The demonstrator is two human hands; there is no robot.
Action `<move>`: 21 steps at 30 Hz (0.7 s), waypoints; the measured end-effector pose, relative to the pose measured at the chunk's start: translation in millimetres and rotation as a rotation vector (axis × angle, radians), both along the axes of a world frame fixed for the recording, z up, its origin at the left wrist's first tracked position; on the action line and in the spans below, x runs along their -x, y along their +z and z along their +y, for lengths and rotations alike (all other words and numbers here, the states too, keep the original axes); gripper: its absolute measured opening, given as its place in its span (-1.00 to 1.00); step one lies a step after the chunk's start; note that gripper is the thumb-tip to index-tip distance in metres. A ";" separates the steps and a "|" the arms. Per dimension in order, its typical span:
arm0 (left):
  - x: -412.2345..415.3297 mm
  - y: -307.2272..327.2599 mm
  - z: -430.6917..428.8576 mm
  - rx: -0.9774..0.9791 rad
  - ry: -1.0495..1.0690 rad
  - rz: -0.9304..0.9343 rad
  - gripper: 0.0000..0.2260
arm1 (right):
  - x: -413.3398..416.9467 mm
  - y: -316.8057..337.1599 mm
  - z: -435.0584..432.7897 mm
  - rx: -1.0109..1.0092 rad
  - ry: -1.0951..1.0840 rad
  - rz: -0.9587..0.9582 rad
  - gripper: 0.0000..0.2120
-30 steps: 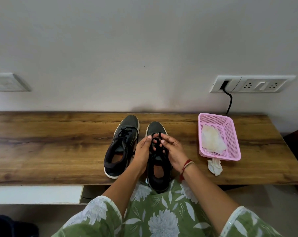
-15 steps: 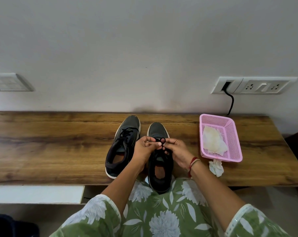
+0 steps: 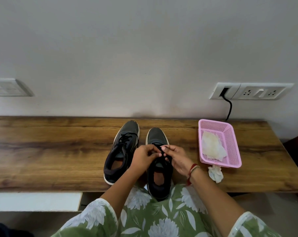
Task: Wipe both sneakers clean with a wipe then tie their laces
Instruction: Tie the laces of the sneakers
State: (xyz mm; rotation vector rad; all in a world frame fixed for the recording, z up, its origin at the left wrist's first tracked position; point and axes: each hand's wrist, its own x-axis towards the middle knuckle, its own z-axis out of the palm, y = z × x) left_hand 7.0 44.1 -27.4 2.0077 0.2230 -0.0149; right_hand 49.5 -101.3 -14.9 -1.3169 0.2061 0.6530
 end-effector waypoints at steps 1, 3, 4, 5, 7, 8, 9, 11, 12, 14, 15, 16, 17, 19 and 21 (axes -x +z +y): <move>-1.9 -0.3 2.3 -0.026 -0.027 0.012 -0.91 | -1.6 1.0 -2.6 0.036 0.056 -0.037 -0.90; -5.7 1.0 6.9 -0.039 -0.096 0.030 -0.87 | -4.6 2.2 -7.1 0.113 0.196 -0.139 -0.90; -7.7 1.5 8.7 -0.039 -0.128 0.039 -0.86 | -6.6 3.6 -9.2 0.163 0.267 -0.209 -0.90; -9.4 1.1 10.1 -0.025 -0.150 0.051 -0.84 | -8.8 5.3 -10.8 0.225 0.326 -0.295 -0.91; -12.3 -1.2 10.9 0.033 -0.132 0.074 -0.82 | -15.4 11.3 -13.8 0.408 0.422 -0.526 -0.97; -13.4 -1.9 10.3 0.073 -0.102 0.089 -0.82 | -17.9 13.6 -14.4 0.531 0.462 -0.668 -0.96; -14.6 -3.0 10.0 0.119 -0.065 0.100 -0.82 | -18.2 15.4 -13.7 0.671 0.507 -0.809 -0.91; -15.6 -4.6 9.9 0.215 0.006 0.109 -0.84 | -10.8 17.4 -8.9 0.911 0.545 -1.086 -0.87; -14.7 -4.2 9.8 0.249 0.033 0.112 -0.86 | -5.3 16.2 -5.8 0.983 0.519 -1.223 -0.86; -11.6 -0.7 8.5 0.287 0.052 0.110 -0.93 | 3.7 10.3 -0.8 1.051 0.419 -1.418 -0.82; -9.4 0.3 7.5 0.324 0.049 0.118 -0.97 | 6.8 8.0 1.2 1.051 0.376 -1.451 -0.84; -7.1 0.8 7.4 0.366 0.046 0.139 -0.92 | 9.4 7.5 3.8 1.038 0.334 -1.452 -0.88; -4.6 0.9 7.4 0.403 0.035 0.167 -0.86 | 11.1 6.0 5.8 1.020 0.297 -1.437 -0.92; -2.2 1.8 9.0 0.410 -0.023 0.202 -0.76 | 12.7 1.4 8.4 0.986 0.267 -1.372 -0.97; -2.8 3.1 10.1 0.402 -0.091 0.184 -0.71 | 12.4 -2.6 9.1 0.947 0.252 -1.291 -0.94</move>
